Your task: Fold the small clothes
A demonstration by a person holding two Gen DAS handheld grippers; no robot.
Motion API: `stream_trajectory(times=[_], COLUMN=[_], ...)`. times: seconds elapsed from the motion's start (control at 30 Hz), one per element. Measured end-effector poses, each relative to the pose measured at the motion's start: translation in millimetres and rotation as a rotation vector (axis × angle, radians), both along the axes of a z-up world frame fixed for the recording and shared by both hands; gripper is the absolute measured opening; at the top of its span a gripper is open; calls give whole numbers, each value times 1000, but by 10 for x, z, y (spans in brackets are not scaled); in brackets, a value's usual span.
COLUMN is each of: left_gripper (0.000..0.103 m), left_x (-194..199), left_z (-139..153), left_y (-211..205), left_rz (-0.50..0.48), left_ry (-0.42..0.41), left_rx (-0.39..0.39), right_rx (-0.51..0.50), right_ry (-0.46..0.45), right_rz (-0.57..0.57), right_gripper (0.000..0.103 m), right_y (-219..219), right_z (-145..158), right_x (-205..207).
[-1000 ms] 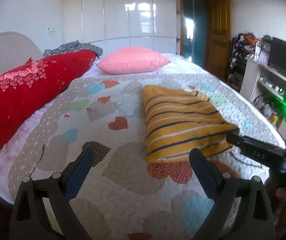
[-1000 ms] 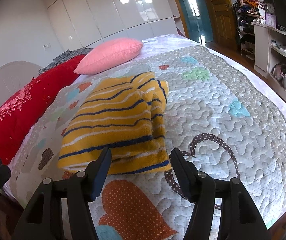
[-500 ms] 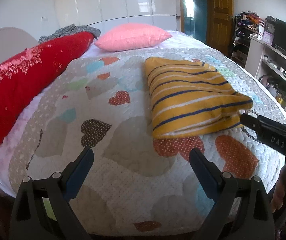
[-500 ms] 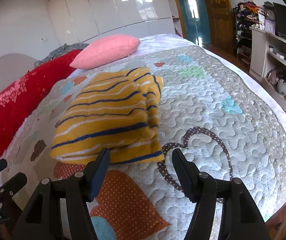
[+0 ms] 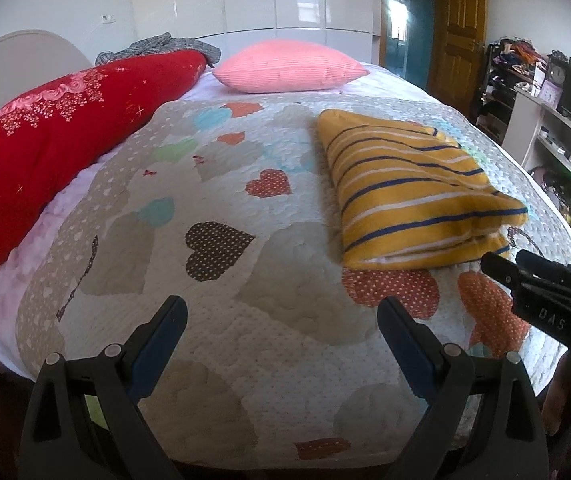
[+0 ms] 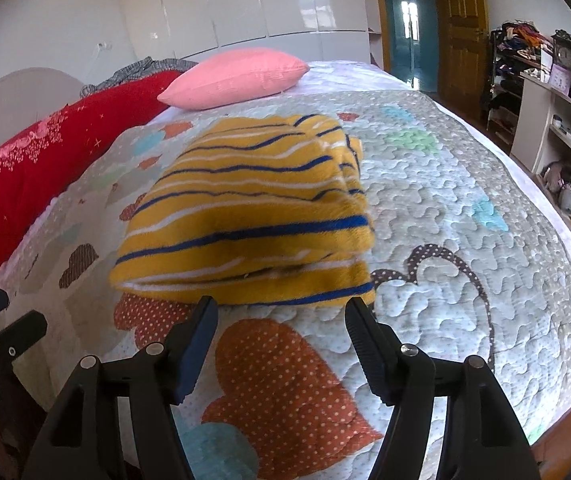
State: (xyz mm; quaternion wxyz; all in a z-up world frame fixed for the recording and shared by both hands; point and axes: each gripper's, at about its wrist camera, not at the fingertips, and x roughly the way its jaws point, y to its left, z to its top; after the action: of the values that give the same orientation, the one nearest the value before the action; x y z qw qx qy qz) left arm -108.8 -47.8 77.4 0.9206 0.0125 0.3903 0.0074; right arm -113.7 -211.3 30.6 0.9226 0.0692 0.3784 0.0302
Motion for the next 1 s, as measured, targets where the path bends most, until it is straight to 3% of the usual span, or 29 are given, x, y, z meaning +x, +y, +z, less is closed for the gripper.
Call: stream_trajectory(times=[0.1, 0.2, 0.37, 0.47, 0.53, 0.63, 0.73, 1.0], left_gripper=[96, 96, 103, 103, 103, 103, 103, 103], left_x=[-36, -138, -454, -637, -654, -524, -397, -139], left_z=[35, 149, 496, 699, 799, 906, 832, 219], left_y=[27, 62, 110, 135, 145, 144, 76, -19], left_rz=[16, 57, 158, 179, 160, 52, -18, -31], left_ry=[-36, -134, -398, -563, -604, -529, -422, -119], left_rx=[4, 32, 100, 85, 60, 29, 17, -38], right_rx=[-6, -11, -28, -37, -46, -65, -99, -127], right_ry=[4, 3, -16, -31, -36, -45, -60, -56], right_rz=[7, 14, 21, 24, 25, 27, 25, 32], right_gripper=[71, 71, 72, 72, 72, 72, 74, 76], right_y=[32, 58, 92, 98, 103, 120, 149, 148], right_z=[-17, -20, 24, 60, 76, 102, 133, 94], right_x=[-8, -20, -65, -101, -115, -147, -188, -183])
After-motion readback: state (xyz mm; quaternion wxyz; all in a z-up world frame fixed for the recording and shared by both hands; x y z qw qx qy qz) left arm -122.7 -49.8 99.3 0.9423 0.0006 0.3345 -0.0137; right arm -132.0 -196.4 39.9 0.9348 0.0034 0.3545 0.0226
